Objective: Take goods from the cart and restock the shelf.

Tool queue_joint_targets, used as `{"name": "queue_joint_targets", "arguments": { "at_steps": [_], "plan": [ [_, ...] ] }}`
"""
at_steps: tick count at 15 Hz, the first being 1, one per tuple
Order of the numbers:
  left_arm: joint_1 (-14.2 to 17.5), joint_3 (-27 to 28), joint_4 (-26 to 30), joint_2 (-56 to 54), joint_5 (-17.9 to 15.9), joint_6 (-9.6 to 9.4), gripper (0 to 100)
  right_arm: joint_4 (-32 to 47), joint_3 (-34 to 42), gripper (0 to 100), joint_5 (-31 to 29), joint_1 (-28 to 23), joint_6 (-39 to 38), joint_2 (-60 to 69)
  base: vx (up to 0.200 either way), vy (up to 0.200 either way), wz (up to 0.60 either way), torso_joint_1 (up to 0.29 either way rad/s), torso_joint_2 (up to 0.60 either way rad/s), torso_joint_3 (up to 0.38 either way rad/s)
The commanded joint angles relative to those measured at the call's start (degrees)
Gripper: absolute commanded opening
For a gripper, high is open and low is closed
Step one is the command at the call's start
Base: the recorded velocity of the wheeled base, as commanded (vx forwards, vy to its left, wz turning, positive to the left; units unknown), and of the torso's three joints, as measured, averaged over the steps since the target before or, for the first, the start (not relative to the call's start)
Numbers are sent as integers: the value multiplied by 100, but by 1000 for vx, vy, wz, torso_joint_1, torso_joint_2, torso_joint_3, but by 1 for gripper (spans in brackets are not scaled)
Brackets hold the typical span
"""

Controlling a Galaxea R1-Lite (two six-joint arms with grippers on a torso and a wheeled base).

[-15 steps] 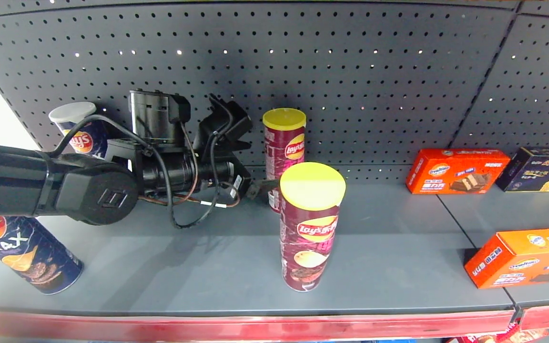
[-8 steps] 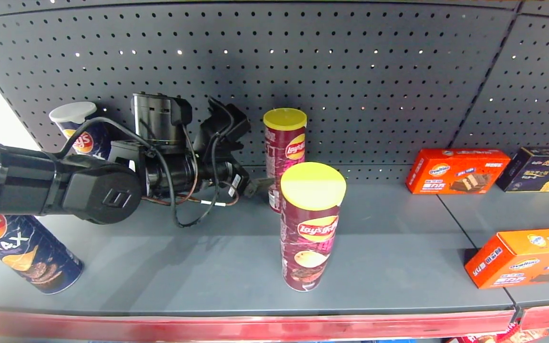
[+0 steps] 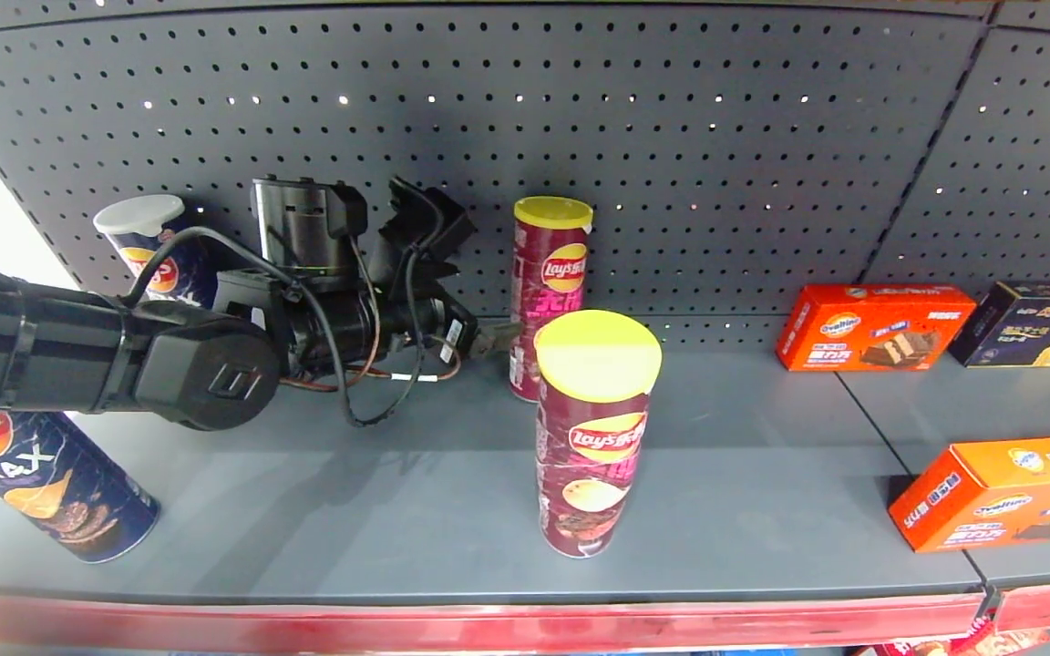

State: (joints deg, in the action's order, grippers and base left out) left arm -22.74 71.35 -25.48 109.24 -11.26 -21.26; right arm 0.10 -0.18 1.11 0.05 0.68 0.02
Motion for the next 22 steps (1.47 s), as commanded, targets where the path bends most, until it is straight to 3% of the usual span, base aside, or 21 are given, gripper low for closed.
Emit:
{"name": "queue_joint_targets", "arguments": {
  "at_steps": [1, 7, 13, 17, 18, 22],
  "plan": [
    [-3, -16, -1, 27, 1, -1, 100, -1, 1, 100, 3, 4, 2, -2, 0, 0, 0, 0, 0, 0],
    [50, -306, -36, -26, 63, -10, 100, -1, 1, 100, 3, 4, 2, -2, 0, 0, 0, 0, 0, 0],
    [94, -877, -432, -298, 72, -1, 100, -1, 1, 100, 12, 4, 2, -2, 0, 0, 0, 0, 0, 0],
    [164, -869, -493, -298, 397, -36, 100, -1, 1, 100, 3, 4, 2, -2, 0, 0, 0, 0, 0, 0],
    [164, -842, -493, -272, 661, -36, 100, -1, 1, 100, 3, 4, 2, -2, 0, 0, 0, 0, 0, 0],
    [147, -605, -467, 1, 1109, -36, 100, -1, 1, 100, 3, 4, 2, -2, 0, 0, 0, 0, 0, 0]
  ]
}}
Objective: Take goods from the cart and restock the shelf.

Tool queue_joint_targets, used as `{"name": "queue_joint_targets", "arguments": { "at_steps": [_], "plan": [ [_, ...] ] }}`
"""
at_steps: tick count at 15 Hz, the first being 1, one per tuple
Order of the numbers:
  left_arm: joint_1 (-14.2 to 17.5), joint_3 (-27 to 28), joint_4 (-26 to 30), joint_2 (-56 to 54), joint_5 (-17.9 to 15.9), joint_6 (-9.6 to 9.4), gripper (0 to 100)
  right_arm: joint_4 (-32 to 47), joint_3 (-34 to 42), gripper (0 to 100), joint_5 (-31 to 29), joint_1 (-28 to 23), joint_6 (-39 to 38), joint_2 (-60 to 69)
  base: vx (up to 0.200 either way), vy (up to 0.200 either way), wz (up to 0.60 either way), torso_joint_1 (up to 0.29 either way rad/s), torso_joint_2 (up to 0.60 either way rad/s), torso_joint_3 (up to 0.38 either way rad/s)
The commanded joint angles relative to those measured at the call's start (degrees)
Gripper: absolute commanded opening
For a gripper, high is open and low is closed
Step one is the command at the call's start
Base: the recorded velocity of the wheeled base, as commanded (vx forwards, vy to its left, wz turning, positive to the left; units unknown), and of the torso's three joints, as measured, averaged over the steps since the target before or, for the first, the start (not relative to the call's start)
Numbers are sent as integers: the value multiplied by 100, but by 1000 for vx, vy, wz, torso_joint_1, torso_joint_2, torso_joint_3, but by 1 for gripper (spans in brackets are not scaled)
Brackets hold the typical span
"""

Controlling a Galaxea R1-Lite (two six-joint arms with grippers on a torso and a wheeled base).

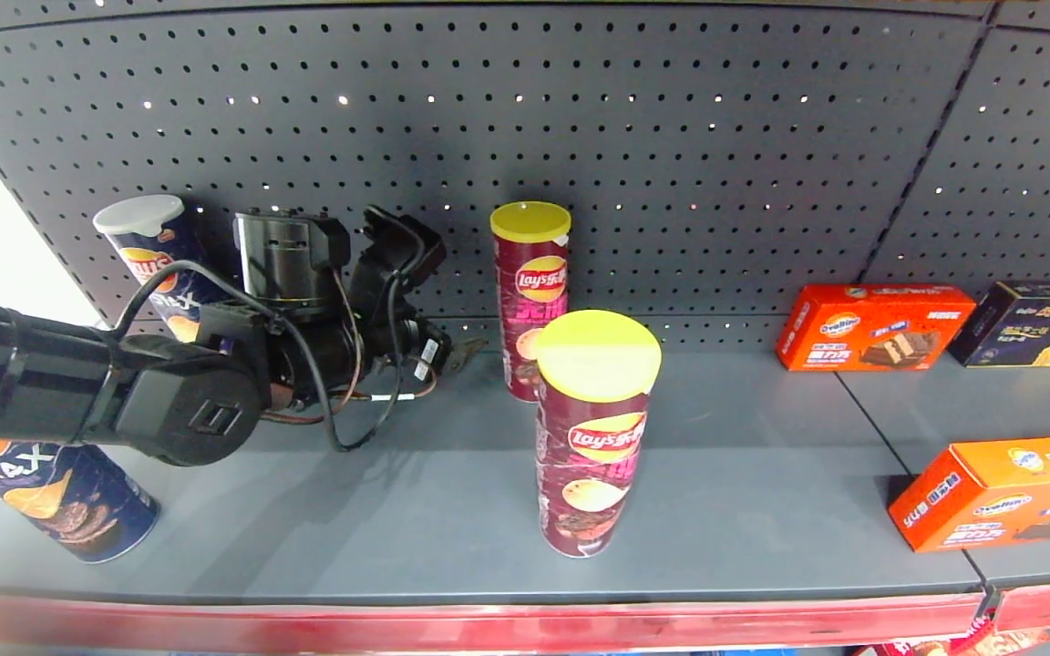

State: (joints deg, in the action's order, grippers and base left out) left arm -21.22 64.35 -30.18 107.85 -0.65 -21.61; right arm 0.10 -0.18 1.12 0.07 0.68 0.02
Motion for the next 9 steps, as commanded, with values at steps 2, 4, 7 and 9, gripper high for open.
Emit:
{"name": "queue_joint_targets", "arguments": {
  "at_steps": [2, 4, 7, 9],
  "plan": [
    [-5, 262, 30, 289, 73, -1, 100, -1, 1, 100, 2, 1, 2, -2, 0, 0, 0, 0, 0, 0],
    [-13, 297, 30, 351, 73, 8, 100, -1, 1, 100, 2, 1, 2, -2, 0, 0, 0, 0, 0, 0],
    [-40, 350, 39, 447, 73, 8, 100, -1, 1, 100, 2, 1, 2, -2, 0, 0, 0, 0, 0, 0],
    [-57, 394, 39, 518, 73, 17, 100, -1, 1, 100, 2, 1, 2, -2, 0, 0, 0, 0, 0, 0]
  ]
}}
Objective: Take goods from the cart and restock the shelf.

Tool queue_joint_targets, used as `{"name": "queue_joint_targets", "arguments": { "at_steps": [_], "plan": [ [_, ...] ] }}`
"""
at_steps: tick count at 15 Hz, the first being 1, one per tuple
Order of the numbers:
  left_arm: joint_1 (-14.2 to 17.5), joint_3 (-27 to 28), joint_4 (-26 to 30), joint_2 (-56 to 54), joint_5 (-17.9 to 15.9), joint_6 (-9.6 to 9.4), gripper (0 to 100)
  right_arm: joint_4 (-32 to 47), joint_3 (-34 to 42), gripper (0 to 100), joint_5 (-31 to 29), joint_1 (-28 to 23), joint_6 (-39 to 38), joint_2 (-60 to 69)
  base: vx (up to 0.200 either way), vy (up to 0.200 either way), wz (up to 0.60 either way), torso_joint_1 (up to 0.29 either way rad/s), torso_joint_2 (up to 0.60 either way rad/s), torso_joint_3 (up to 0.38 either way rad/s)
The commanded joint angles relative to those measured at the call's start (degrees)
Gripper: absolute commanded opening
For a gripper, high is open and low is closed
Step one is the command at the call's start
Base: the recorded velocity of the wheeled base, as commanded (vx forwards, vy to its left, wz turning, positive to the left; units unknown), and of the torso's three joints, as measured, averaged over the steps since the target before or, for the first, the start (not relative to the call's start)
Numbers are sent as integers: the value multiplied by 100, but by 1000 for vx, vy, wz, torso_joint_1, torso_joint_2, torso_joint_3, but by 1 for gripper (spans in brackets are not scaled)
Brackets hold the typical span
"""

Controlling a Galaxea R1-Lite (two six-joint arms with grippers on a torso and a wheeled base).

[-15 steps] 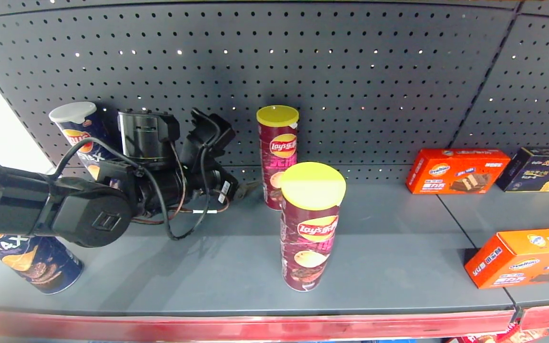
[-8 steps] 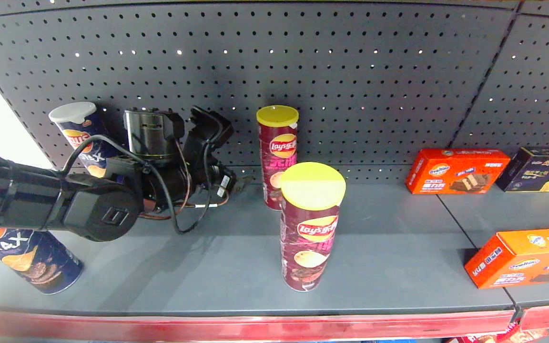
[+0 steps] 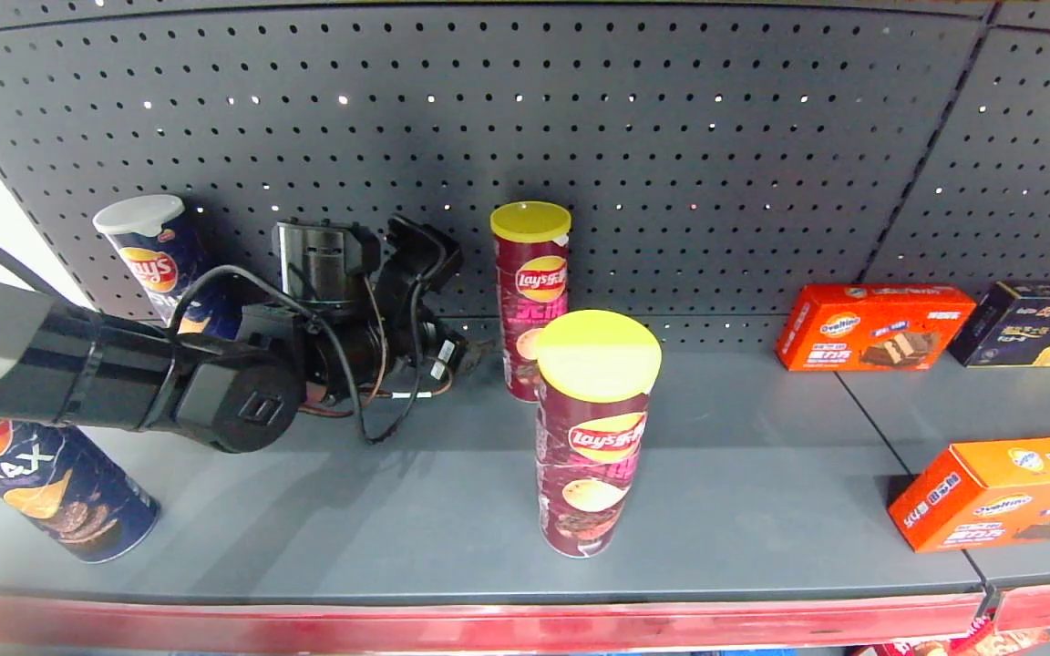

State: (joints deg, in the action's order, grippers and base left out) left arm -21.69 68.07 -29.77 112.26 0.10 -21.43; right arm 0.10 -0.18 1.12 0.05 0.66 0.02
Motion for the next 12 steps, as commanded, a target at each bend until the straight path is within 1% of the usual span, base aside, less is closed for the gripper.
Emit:
{"name": "queue_joint_targets", "arguments": {
  "at_steps": [1, 8, 12],
  "plan": [
    [-11, 57, -3, 112, -1, 7, 100, -1, 1, 100, 2, 4, 4, -2, 0, 0, 0, 0, 0, 0],
    [-134, 83, 6, 226, -1, 16, 100, -1, 1, 100, 2, 4, 4, -2, 0, 0, 0, 0, 0, 0],
    [-196, 224, 6, 323, -1, 25, 100, -1, 1, 100, 2, 4, 4, -2, 0, 0, 0, 0, 0, 0]
  ]
}}
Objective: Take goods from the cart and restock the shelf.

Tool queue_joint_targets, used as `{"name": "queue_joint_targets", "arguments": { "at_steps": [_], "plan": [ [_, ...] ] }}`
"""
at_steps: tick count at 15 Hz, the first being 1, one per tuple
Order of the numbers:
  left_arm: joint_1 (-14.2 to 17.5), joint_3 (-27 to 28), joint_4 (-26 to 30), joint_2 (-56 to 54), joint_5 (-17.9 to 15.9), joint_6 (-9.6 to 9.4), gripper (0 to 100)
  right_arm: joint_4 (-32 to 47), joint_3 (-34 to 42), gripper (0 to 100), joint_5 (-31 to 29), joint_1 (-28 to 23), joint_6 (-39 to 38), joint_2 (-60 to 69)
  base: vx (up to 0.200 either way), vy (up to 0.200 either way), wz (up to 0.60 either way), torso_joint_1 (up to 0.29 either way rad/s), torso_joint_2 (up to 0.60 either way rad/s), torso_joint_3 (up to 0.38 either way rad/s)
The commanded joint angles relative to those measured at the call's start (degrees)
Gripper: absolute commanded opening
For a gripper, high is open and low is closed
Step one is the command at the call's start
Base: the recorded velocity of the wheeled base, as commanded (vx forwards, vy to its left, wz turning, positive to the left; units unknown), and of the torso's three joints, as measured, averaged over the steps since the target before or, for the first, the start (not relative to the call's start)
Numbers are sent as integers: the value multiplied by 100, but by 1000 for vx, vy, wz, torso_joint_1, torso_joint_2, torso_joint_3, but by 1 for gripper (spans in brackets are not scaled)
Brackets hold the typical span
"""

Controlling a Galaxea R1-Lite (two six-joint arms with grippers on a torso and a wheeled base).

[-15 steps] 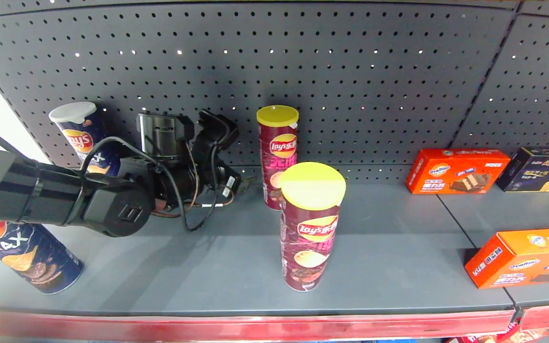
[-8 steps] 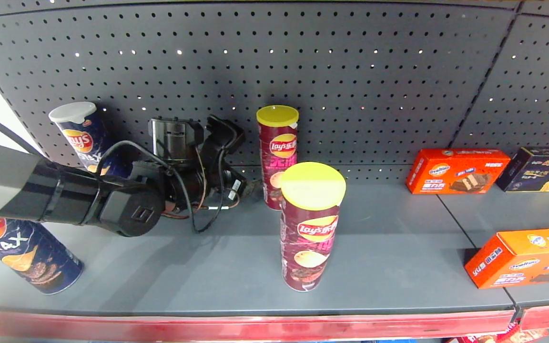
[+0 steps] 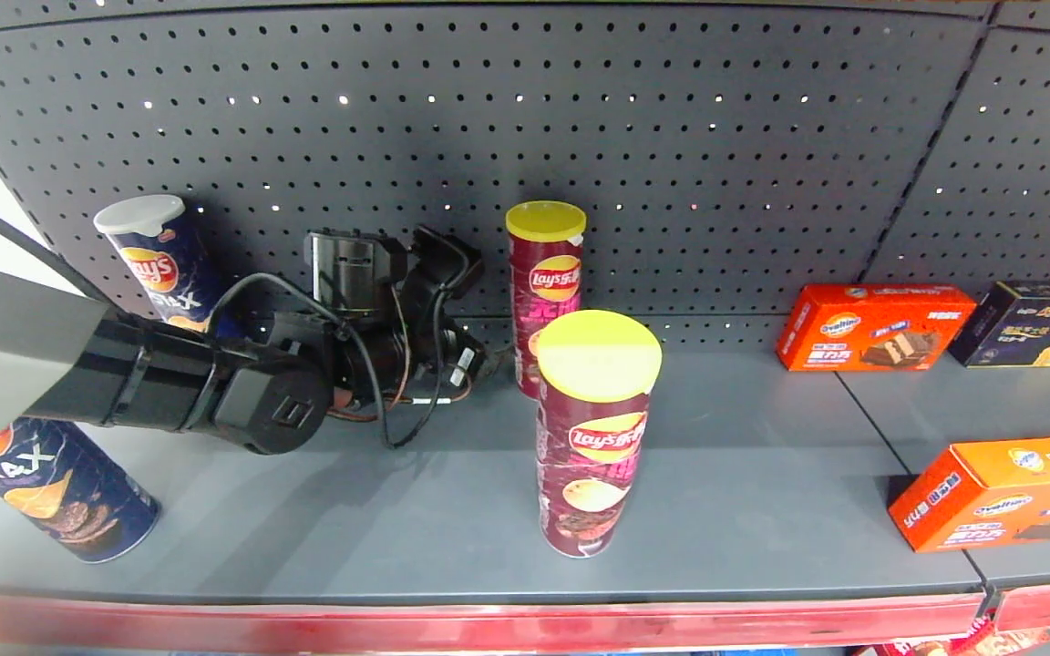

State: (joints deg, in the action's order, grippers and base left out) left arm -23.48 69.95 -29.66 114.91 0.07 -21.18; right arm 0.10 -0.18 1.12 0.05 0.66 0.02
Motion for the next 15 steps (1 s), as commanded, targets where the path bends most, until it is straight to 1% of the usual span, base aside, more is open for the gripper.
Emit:
{"name": "queue_joint_targets", "arguments": {
  "at_steps": [1, 4, 10, 12, 14, 15],
  "plan": [
    [-43, 45, -5, 67, 1, -1, 100, -1, 1, 100, 11, 4, 4, -2, 0, 0, 0, 0, 0, 0],
    [-95, 71, -5, 84, 10, 26, 100, -1, 1, 100, 2, 4, 4, -2, 0, 0, 0, 0, 0, 0],
    [-87, 1, -5, 32, 19, 26, 100, -1, 1, 100, 2, 4, 4, -2, 0, 0, 0, 0, 0, 0],
    [-69, -298, -5, -461, 19, 26, 100, -1, 1, 100, 2, 4, 4, -2, 0, 0, 0, 0, 0, 0],
    [-69, -948, -5, -1208, 10, 52, 100, -1, 1, 100, 2, 4, 4, -2, 0, 0, 0, 0, 0, 0],
    [-69, -974, -5, -1243, 1, 61, 100, -1, 1, 100, 2, 4, 4, -2, 0, 0, 0, 0, 0, 0]
  ]
}}
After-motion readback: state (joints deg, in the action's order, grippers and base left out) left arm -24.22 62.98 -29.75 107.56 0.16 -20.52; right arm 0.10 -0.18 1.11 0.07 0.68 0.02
